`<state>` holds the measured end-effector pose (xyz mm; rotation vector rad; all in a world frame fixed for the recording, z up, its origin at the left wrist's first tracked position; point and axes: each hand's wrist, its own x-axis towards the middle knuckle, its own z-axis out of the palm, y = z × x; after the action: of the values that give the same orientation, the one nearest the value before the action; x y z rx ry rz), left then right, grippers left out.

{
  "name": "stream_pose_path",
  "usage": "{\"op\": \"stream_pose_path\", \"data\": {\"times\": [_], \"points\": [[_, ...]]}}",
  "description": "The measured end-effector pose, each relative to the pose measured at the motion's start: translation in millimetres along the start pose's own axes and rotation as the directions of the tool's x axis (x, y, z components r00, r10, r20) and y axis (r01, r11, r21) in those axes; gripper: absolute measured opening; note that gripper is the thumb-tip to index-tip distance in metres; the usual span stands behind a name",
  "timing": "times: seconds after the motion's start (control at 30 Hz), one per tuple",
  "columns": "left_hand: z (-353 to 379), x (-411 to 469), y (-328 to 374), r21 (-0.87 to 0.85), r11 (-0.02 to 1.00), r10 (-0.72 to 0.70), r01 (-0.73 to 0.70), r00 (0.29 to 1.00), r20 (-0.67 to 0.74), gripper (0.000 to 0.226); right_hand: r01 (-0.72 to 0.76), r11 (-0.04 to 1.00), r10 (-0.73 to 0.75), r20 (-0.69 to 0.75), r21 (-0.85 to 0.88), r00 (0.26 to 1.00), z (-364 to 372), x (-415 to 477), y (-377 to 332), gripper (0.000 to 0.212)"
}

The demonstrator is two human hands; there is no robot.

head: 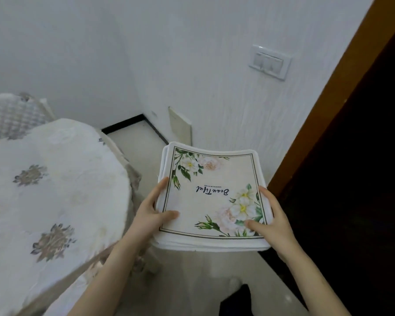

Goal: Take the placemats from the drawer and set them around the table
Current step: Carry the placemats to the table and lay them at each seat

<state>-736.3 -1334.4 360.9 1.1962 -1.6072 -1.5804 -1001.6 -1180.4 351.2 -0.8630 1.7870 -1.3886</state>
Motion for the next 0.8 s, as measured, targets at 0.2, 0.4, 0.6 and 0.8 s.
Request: {"op": "stream_pose_path", "data": {"times": [0.2,0.4,0.6,0.8], "points": [[19.4,54.6,27.3,-0.072,0.997,-0.059,0.039,0.948,-0.312,0.083,0.045,0.997,-0.021,0.321,-0.068,0.947,-0.5,158.1,-31.0,0.094],[-9.2,88.6,33.1,-0.047,0.997,-0.079,0.064,0.817,-0.571,0.082,0.187,0.976,-0.083,0.596,-0.115,0.799,68.9,275.5,-58.4,0.094],[-59.7,118.5,-2.6,-0.156,0.982,-0.187,0.105,0.64,-0.746,0.078,0.223,0.966,-0.036,0.782,-0.133,0.623,189.1,355.3,-48.5,0.095],[-132.3,163.2,-28.8,-0.27,0.956,-0.292,0.116,0.486,-0.824,0.077,0.203,0.962,0.068,0.881,-0.182,0.467,316.7,414.4,-83.1,0.087]]}}
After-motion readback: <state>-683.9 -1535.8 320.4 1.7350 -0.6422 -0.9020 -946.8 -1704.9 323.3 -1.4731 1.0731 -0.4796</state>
